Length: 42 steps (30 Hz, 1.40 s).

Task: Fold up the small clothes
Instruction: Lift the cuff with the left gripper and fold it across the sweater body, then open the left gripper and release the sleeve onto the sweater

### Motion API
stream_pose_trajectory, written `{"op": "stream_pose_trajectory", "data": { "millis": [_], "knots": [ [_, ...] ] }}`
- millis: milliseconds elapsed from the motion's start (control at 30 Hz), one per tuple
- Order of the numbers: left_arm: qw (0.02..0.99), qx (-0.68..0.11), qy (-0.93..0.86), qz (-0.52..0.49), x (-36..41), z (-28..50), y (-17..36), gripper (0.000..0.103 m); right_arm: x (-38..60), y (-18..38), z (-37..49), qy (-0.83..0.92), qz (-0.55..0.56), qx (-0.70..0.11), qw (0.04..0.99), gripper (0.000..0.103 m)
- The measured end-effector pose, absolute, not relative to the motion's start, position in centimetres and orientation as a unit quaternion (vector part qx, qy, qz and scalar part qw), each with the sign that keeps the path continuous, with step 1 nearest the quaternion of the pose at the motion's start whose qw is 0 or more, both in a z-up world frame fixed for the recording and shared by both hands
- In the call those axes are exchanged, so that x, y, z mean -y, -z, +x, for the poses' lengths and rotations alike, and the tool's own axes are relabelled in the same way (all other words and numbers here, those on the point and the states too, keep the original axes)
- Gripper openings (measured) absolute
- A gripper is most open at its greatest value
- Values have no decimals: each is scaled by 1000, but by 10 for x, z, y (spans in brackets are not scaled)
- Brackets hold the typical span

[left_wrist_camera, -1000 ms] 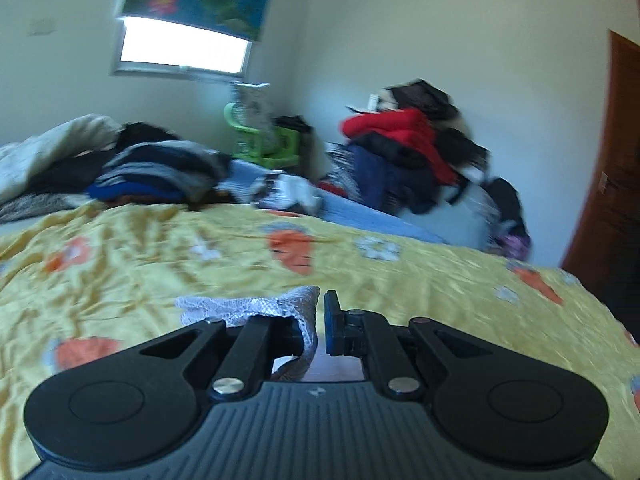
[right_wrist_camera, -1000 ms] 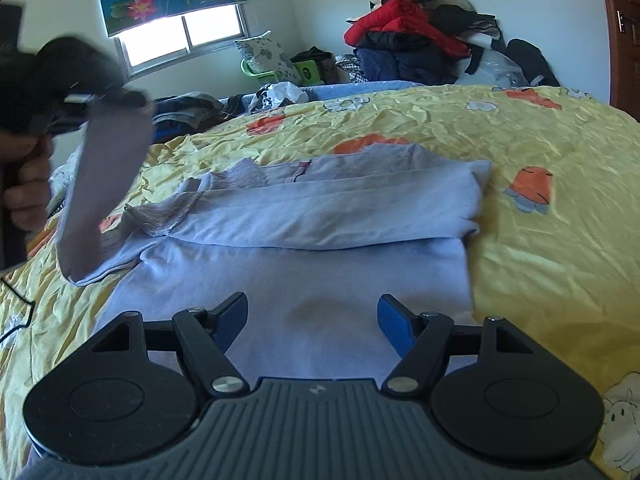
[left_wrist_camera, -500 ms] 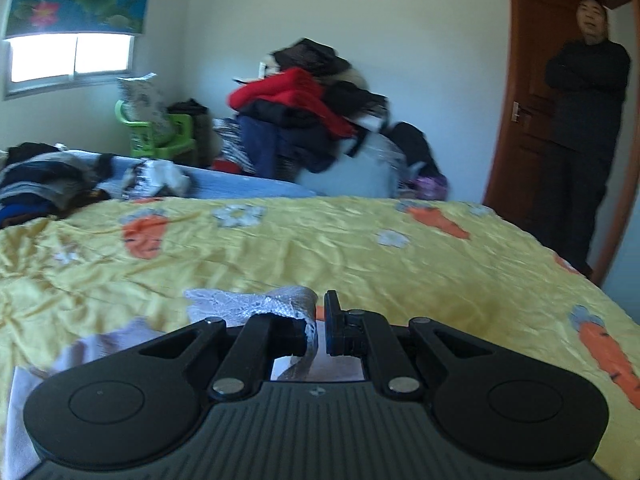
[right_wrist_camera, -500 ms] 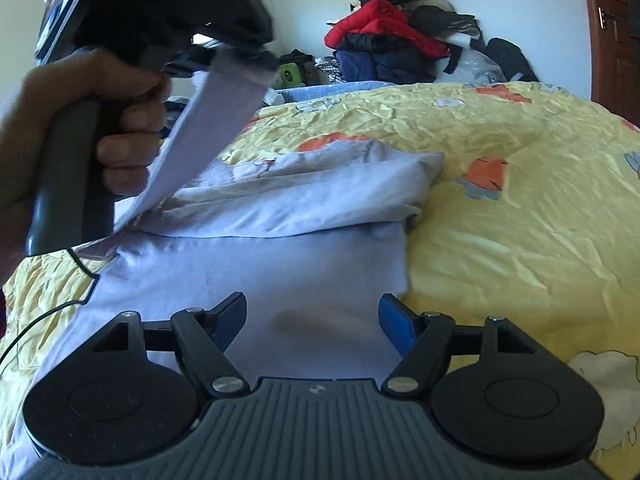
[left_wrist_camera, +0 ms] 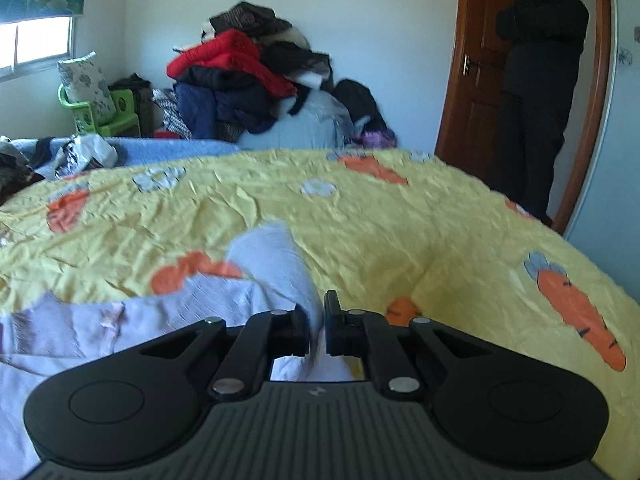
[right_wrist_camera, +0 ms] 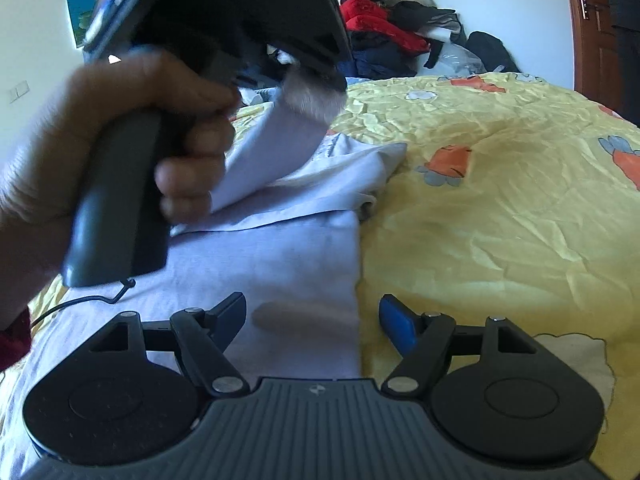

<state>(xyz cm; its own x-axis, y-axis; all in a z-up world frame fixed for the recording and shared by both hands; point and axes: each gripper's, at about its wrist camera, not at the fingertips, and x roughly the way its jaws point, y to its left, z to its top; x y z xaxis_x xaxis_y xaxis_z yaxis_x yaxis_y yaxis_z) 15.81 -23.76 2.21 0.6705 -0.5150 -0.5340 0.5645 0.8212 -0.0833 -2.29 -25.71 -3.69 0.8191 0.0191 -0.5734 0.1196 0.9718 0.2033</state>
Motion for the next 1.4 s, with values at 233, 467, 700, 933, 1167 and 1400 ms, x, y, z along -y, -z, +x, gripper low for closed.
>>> {"op": "stream_pose_trajectory", "data": {
  "millis": [233, 467, 700, 933, 1167, 1400],
  "knots": [
    [900, -289, 315, 82, 264, 149, -10, 7, 269, 36, -29, 41, 115, -299, 946, 77],
    [858, -346, 376, 52, 283, 149, -19, 14, 273, 37, -30, 51, 106, -303, 946, 78],
    [890, -296, 347, -8, 249, 148, -43, 84, 270, 38, -29, 61, 97, -303, 946, 78],
    [945, -237, 204, 93, 146, 144, -37, 84, 275, 12, -7, 55, 87, -261, 960, 79],
    [942, -310, 71, 105, 60, 170, 18, 84, 268, 12, 75, -49, 133, -266, 953, 77],
    [937, -337, 43, 86, 35, 176, 36, 84, 272, 12, 88, 1, 148, -283, 948, 81]
  ]
}}
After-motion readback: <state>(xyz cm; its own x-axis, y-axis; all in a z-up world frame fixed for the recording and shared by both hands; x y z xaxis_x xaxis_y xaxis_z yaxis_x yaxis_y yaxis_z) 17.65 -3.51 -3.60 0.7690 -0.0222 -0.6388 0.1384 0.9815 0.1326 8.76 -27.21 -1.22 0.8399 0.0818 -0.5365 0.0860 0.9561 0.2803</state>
